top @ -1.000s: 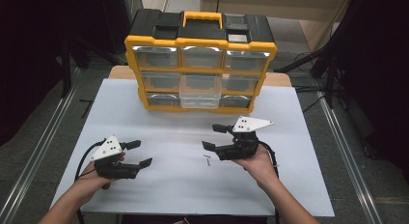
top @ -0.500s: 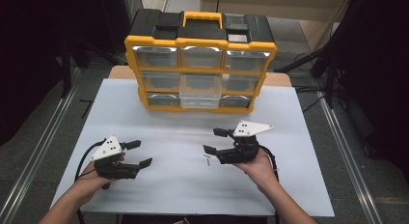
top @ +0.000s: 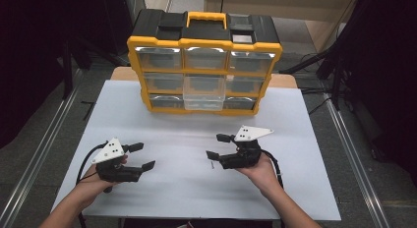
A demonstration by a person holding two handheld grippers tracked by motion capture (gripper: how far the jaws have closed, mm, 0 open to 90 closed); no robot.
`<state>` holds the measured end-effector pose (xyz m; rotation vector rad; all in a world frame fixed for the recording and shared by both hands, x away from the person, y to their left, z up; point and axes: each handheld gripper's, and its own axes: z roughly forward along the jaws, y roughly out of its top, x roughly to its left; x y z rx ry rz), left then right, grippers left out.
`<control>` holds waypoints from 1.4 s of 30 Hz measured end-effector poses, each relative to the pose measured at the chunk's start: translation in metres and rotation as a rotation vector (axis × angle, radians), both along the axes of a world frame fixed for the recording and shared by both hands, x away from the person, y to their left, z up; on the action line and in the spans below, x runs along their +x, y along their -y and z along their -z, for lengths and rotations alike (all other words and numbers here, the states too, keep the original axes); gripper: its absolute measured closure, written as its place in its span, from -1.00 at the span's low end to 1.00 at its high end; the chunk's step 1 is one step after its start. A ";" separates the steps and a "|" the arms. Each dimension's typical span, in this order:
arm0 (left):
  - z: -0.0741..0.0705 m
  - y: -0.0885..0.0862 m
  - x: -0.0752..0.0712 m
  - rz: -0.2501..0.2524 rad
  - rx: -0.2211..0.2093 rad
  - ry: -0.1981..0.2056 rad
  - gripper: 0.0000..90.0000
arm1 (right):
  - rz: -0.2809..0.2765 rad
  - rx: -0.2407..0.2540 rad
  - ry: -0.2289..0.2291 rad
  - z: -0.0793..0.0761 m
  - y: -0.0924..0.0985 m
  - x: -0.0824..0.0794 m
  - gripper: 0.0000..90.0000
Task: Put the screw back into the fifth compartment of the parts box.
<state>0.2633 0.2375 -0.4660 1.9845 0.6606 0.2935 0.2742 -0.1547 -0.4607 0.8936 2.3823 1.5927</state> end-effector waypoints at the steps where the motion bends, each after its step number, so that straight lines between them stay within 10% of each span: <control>1: 0.000 0.000 0.000 -0.001 -0.001 0.000 -0.47 | 0.003 0.003 -0.005 0.001 0.000 0.000 -0.36; 42: 0.000 0.000 0.001 0.003 0.004 -0.004 -0.47 | 0.056 -0.114 -0.059 0.039 -0.011 0.005 -0.32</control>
